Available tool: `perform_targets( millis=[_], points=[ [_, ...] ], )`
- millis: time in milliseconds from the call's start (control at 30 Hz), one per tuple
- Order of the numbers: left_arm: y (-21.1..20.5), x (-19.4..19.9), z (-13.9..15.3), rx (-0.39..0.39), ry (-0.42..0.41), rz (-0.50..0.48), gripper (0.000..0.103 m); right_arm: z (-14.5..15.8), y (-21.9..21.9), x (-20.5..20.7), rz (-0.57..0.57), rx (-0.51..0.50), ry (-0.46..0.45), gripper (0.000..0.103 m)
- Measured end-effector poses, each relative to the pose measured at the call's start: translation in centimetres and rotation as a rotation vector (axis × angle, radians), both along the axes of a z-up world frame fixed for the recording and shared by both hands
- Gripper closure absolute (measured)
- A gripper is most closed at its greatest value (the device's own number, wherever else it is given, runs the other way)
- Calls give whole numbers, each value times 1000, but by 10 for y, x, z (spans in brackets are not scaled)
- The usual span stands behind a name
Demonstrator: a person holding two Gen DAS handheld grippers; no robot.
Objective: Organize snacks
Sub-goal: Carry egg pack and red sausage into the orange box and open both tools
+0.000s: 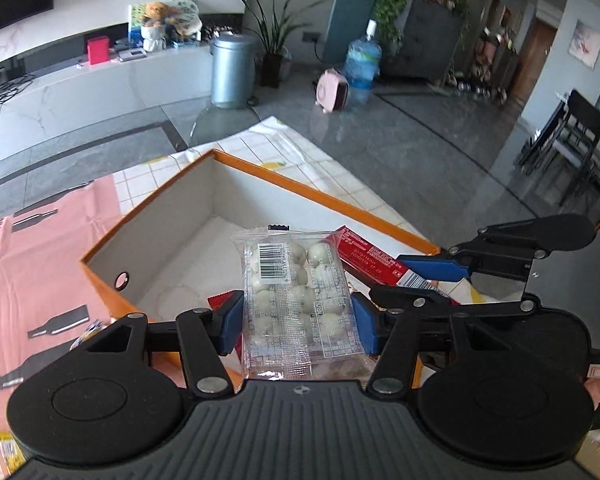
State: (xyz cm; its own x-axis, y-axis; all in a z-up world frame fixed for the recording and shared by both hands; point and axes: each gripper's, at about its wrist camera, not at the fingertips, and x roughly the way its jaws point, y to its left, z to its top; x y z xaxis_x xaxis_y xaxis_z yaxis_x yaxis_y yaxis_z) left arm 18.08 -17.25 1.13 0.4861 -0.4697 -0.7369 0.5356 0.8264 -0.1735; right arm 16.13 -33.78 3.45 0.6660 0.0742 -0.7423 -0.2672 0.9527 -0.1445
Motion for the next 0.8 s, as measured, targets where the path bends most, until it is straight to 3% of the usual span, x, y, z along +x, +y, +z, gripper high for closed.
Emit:
perform_targets(
  millis=[333,800],
  points=[
    [-25,41,-42,133,104,-74,39,-40,-5,51,35,-69,122,81],
    [-38,64,-74,288,157,-87,39,-86,-3,84,81,-142,246,81]
  ],
)
